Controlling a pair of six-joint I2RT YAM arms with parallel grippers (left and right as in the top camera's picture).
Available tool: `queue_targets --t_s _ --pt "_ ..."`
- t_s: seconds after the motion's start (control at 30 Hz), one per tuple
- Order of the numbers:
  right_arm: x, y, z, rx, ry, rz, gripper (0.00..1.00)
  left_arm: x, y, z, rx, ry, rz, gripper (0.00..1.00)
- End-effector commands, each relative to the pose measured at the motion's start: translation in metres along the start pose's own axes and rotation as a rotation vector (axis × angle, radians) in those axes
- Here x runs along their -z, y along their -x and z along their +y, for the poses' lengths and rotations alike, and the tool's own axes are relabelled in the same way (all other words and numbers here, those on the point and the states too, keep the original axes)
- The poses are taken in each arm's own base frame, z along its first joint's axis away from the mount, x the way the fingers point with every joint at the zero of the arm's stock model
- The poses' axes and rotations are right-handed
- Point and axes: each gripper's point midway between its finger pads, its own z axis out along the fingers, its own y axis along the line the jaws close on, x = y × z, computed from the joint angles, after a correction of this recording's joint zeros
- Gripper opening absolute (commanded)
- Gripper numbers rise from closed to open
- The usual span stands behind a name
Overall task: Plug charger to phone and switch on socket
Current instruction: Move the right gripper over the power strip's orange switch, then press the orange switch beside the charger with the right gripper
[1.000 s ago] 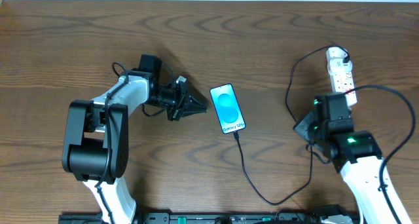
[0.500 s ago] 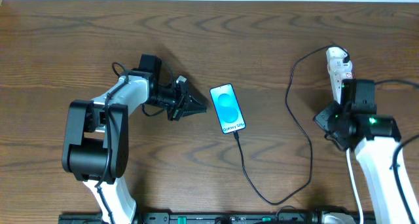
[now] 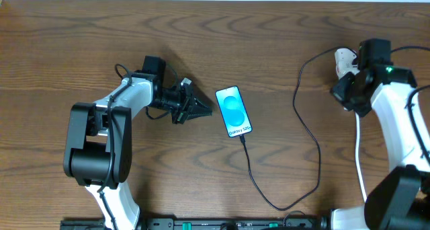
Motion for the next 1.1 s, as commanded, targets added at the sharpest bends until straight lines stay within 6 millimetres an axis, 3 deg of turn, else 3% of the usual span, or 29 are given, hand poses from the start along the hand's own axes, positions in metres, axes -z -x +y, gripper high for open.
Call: queue_targets --t_s 0.0,0.33,0.47,0.77,1.07 --pt "-0.003 0.027 -0.008 -0.02 -0.017 -0.019 0.01 0.005 -0.002 -0.009 -0.031 -0.018 -0.006 0.07" --pt "-0.054 0.073 -0.037 -0.144 -0.07 -0.002 0.01 0.005 0.0 -0.006 -0.03 -0.001 -0.02 0.07" --pt "-0.07 0.087 -0.039 -0.159 -0.057 0.028 0.01 0.005 0.0 -0.006 -0.03 -0.001 -0.02 0.07" --pt "-0.084 0.11 -0.023 -0.187 0.038 0.061 0.01 0.005 0.0 -0.006 -0.03 -0.001 -0.02 0.07" --pt "-0.087 0.115 -0.016 -0.233 0.069 0.049 0.01 0.005 0.0 -0.006 -0.03 -0.001 -0.02 0.07"
